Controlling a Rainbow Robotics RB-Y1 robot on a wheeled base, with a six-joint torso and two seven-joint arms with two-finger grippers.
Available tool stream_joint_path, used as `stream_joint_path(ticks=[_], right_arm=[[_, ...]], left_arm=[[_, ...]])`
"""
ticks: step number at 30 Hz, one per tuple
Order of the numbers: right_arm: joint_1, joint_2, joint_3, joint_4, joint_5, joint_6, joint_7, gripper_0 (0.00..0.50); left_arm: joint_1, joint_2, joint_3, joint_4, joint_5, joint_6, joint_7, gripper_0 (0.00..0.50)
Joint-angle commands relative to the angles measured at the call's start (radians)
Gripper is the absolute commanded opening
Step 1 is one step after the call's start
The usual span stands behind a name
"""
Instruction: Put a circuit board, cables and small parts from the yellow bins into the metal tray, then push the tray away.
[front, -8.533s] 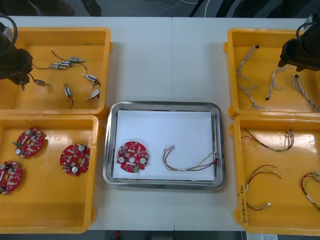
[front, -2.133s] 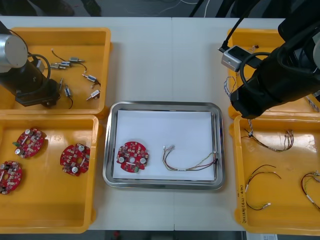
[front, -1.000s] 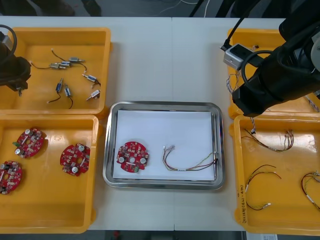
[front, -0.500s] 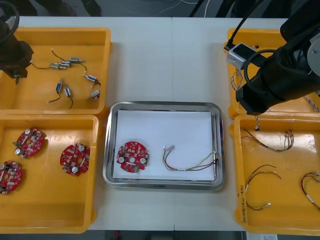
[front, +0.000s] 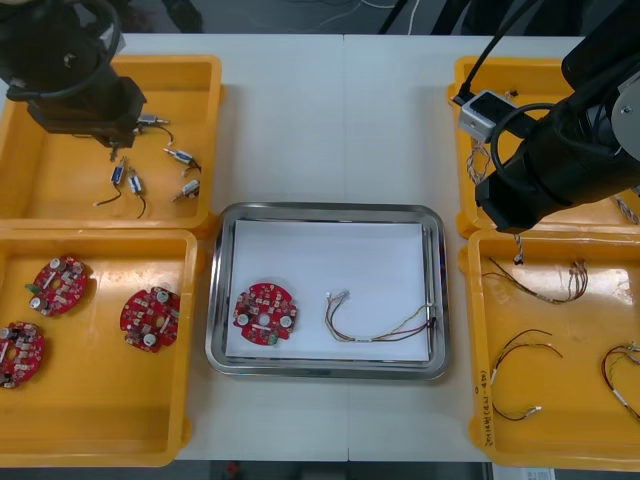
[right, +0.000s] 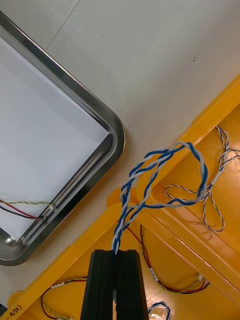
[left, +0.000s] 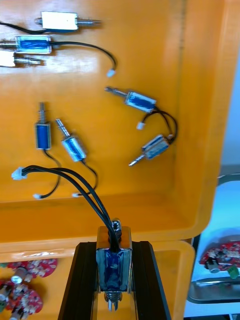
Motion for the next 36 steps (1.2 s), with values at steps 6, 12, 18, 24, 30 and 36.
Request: stream_joint_path(ticks=[6,12,18,24,30,36], right_arm=[[0.008,-0.035,0.010,-0.032,0.012,0.003,0.033,0.000],[0.010,-0.035,0.012,-0.032,0.010,0.003,0.031,0.000],[0.010,-0.035,0.010,-0.032,0.012,0.003,0.031,0.000],[0.010,-0.035,0.012,-0.032,0.010,0.003,0.031,0.000],[0.010,-0.035,0.012,-0.033,0.013,0.003,0.030,0.000],[0.010,-0.035,0.012,-0.032,0.015,0.003,0.030,0.000]], left_arm=[[-0.053,-0.131,0.001,-0.098,-0.025,0.010,0.081,0.000],[-0.050,-0.176,-0.048,-0.141,-0.023,0.010,0.151,0.000],[-0.020,-0.218,-0.105,-0.196,-0.045,0.010,0.203,0.000],[0.027,-0.240,-0.194,-0.239,-0.069,0.010,0.236,0.000],[0.061,-0.245,-0.275,-0.255,-0.076,-0.024,0.267,0.000],[0.079,-0.245,-0.364,-0.255,-0.089,-0.101,0.328,0.000]])
